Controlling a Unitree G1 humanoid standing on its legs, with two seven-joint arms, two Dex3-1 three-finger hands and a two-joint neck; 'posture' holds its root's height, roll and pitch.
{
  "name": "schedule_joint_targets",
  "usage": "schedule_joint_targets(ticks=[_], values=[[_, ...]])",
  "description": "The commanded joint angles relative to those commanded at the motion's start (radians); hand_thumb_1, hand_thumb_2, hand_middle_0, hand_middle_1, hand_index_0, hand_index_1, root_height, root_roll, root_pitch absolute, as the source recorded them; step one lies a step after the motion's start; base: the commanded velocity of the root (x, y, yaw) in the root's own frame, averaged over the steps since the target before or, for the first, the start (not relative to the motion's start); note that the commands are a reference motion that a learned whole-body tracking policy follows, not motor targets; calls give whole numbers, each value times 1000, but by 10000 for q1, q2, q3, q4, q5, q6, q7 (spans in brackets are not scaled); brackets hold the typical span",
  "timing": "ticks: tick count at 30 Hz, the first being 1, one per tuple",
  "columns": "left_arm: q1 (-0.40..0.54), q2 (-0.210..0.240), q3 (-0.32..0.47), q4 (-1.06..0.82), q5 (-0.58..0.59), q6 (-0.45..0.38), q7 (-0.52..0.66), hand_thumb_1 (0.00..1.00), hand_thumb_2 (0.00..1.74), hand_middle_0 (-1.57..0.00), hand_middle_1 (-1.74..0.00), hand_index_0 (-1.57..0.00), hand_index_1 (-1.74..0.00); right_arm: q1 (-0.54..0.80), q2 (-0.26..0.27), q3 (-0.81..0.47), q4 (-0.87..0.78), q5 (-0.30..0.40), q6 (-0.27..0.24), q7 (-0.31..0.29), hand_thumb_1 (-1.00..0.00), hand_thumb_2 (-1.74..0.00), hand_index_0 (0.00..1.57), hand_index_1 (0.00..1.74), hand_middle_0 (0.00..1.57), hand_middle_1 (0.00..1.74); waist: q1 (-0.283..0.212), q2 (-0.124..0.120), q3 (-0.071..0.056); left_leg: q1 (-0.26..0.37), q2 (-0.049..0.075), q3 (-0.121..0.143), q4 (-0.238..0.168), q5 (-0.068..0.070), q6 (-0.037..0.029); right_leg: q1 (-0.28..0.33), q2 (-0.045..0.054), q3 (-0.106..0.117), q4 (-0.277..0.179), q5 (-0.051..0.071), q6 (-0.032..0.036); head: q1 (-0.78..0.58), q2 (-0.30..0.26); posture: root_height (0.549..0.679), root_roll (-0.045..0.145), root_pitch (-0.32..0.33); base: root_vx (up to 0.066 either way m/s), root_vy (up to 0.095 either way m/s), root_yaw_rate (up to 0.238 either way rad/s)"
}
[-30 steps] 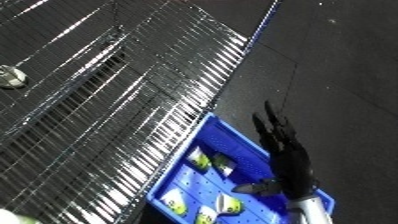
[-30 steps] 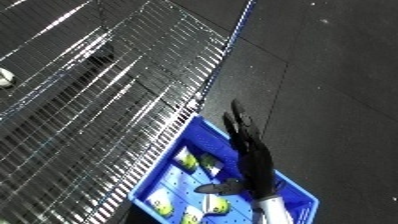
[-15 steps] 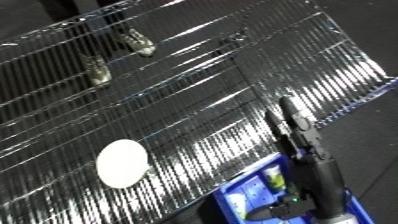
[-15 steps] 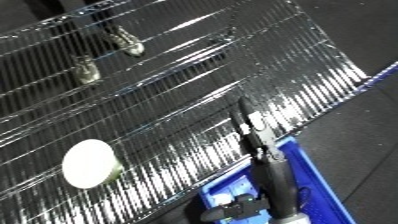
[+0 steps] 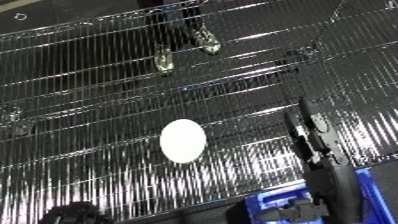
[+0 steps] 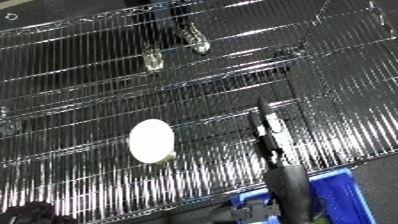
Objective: Pick up the object and place it into the box
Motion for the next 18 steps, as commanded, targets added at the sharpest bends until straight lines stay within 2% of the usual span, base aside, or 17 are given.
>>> schedule_joint_targets(ticks=[11,14,18], values=[[-216,-113,-316,65,173,-145,142,1000,1740,-1570,-1740,-1570,-1740,-604,54,583,503,-35,236,-99,0,0,0,0,0,0,275,-43,0,-434,-54,-27,468,-119,28,-239,-95,-185,251,-58,-33,-82,17,643,53,64,8,12,75],[-286,-112,-367,91,206,-238,191,1000,1740,-1570,-1740,-1570,-1740,-852,69,690,640,-111,260,-210,0,0,0,0,0,0,332,-25,0,-741,-100,-13,721,-197,61,-517,-100,-220,473,-91,-56,-36,237,640,51,75,-24,25,73],[-351,-77,-429,12,291,-343,267,1000,1740,-1570,-1740,-1570,-1740,-1101,21,751,639,-220,208,-406,0,0,0,0,0,0,375,1,0,-1308,-176,40,1209,-375,129,-1090,-84,-256,978,-190,-89,163,564,633,45,97,-59,19,66]])
